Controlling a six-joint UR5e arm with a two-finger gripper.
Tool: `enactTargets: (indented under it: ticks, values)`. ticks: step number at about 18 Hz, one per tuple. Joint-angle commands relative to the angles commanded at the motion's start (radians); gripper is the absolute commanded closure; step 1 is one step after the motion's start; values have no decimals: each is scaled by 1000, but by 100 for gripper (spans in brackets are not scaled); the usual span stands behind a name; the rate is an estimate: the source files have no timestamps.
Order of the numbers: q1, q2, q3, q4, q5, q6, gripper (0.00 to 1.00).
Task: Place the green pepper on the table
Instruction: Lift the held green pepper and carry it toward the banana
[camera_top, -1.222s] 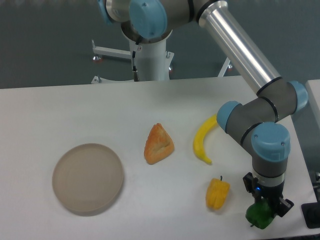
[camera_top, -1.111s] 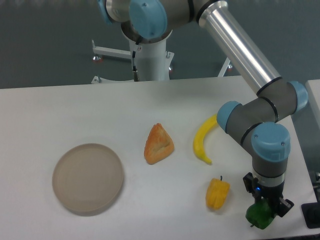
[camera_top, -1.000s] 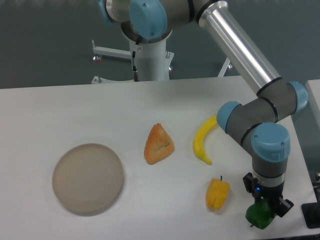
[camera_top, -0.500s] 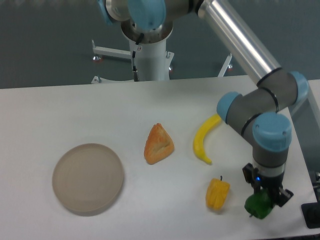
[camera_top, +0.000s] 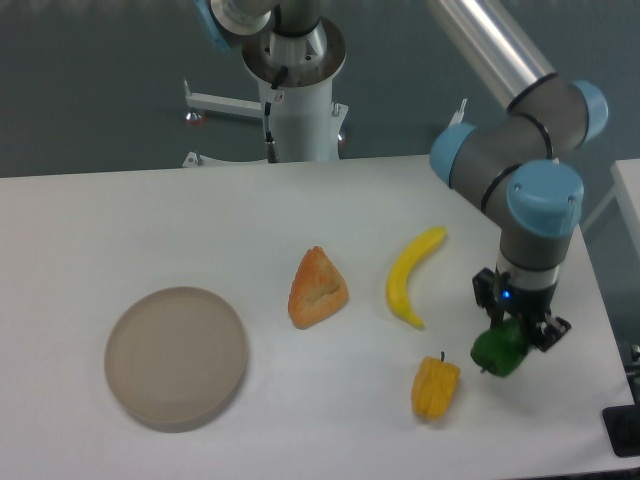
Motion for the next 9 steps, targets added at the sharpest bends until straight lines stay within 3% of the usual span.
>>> enactTargets:
  ticks: [2,5,9]
  values:
    - [43,41,-87,6,-28,61,85]
    - [78,72,-189,72,-49,138,85]
    - [86,94,-267,130,-88,135,85]
